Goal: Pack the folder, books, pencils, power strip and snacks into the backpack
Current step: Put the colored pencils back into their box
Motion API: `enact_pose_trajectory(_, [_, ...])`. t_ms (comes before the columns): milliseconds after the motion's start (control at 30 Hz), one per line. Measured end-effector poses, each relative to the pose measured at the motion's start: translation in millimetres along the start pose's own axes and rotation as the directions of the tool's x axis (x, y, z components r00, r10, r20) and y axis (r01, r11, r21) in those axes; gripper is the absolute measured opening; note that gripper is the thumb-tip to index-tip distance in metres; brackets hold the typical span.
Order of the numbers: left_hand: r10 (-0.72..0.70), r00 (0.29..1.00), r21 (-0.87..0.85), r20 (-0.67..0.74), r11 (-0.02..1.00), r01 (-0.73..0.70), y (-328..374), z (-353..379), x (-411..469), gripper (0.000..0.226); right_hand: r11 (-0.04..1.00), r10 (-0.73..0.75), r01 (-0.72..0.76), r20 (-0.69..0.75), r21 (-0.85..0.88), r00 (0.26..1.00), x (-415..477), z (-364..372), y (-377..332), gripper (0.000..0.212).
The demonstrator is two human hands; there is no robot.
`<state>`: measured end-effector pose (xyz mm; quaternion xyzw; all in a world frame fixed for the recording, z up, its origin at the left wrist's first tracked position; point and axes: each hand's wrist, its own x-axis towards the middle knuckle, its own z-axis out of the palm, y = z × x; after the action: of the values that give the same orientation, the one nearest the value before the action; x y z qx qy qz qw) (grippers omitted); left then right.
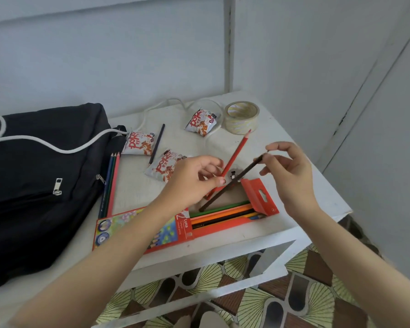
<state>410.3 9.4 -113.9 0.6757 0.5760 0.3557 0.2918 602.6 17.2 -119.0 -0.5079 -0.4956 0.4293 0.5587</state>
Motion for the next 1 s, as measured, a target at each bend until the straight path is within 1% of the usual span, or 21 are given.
enact_pose_trajectory(67, [0.045, 0.999, 0.041, -0.008, 0.998, -0.045, 1, 2, -1, 0.026, 0.998, -0.001, 0.000, -0.020, -0.064, 1.000, -6, 0, 4, 0.013])
enact_pose_trajectory(133, [0.077, 0.997, 0.066, -0.013, 0.995, -0.076, 2, 3, 0, 0.024, 0.986, -0.034, 0.029, -0.026, -0.167, 0.999, -12, 1, 10, 0.011])
enact_pose_trajectory(167, [0.085, 0.996, 0.081, -0.009, 0.993, -0.084, 2, 4, 0, 0.024, 0.968, -0.068, 0.066, 0.001, -0.241, 0.998, -16, 0, 13, 0.010])
enact_pose_trajectory(200, [0.087, 0.996, 0.096, 0.001, 0.992, -0.087, 1, 4, 0, 0.024, 0.938, -0.096, 0.108, 0.052, -0.328, 0.994, -20, -1, 14, 0.015])
enact_pose_trajectory(233, [0.084, 0.996, 0.111, 0.013, 0.990, -0.085, 1, 5, 0, 0.025, 0.897, -0.110, 0.152, 0.124, -0.415, 0.986, -24, -2, 16, 0.029])
enact_pose_trajectory(300, [0.070, 0.997, 0.139, 0.035, 0.988, -0.074, -1, 7, -2, 0.028, 0.786, -0.106, 0.250, 0.275, -0.566, 0.956, -31, -6, 23, 0.064])
enact_pose_trajectory(333, [0.066, 0.997, 0.152, 0.041, 0.986, -0.071, -2, 8, -3, 0.030, 0.715, -0.104, 0.299, 0.326, -0.632, 0.940, -33, -8, 28, 0.076])
enact_pose_trajectory(367, [0.068, 0.997, 0.165, 0.045, 0.983, -0.074, -3, 8, -4, 0.031, 0.651, -0.110, 0.333, 0.350, -0.682, 0.930, -34, -10, 33, 0.081])
enact_pose_trajectory(400, [0.077, 0.996, 0.177, 0.049, 0.981, -0.085, -4, 9, -4, 0.032, 0.618, -0.132, 0.349, 0.345, -0.704, 0.929, -35, -11, 37, 0.078])
enact_pose_trajectory(500, [0.107, 0.991, 0.238, 0.082, 0.963, -0.124, -5, 8, -7, 0.033, 0.654, -0.228, 0.342, 0.255, -0.675, 0.940, -36, -13, 45, 0.054])
enact_pose_trajectory(567, [0.120, 0.986, 0.278, 0.119, 0.949, -0.149, -7, 7, -10, 0.033, 0.645, -0.313, 0.362, 0.200, -0.673, 0.928, -34, -15, 48, 0.039])
enact_pose_trajectory(600, [0.125, 0.982, 0.294, 0.138, 0.942, -0.162, -8, 7, -12, 0.033, 0.633, -0.342, 0.363, 0.174, -0.684, 0.924, -33, -17, 50, 0.035])
enact_pose_trajectory(700, [0.161, 0.972, 0.371, 0.172, 0.903, -0.215, -16, 6, -21, 0.029, 0.609, -0.363, 0.339, 0.128, -0.717, 0.923, -28, -21, 53, 0.034])
enact_pose_trajectory(833, [0.292, 0.947, 0.474, 0.136, 0.820, -0.322, -27, 3, -36, 0.014, 0.527, -0.385, 0.383, 0.189, -0.758, 0.903, -26, -23, 55, 0.039])
enact_pose_trajectory(867, [0.308, 0.943, 0.488, 0.126, 0.808, -0.329, -30, 2, -40, 0.015, 0.500, -0.399, 0.406, 0.213, -0.765, 0.892, -25, -22, 55, 0.038])
enact_pose_trajectory(933, [0.312, 0.944, 0.504, 0.112, 0.801, -0.324, -34, 0, -46, 0.026, 0.430, -0.428, 0.458, 0.271, -0.778, 0.862, -25, -19, 53, 0.033])
enact_pose_trajectory(1000, [0.316, 0.942, 0.525, 0.113, 0.786, -0.327, -38, -2, -49, 0.035, 0.370, -0.420, 0.500, 0.339, -0.783, 0.842, -26, -17, 52, 0.033])
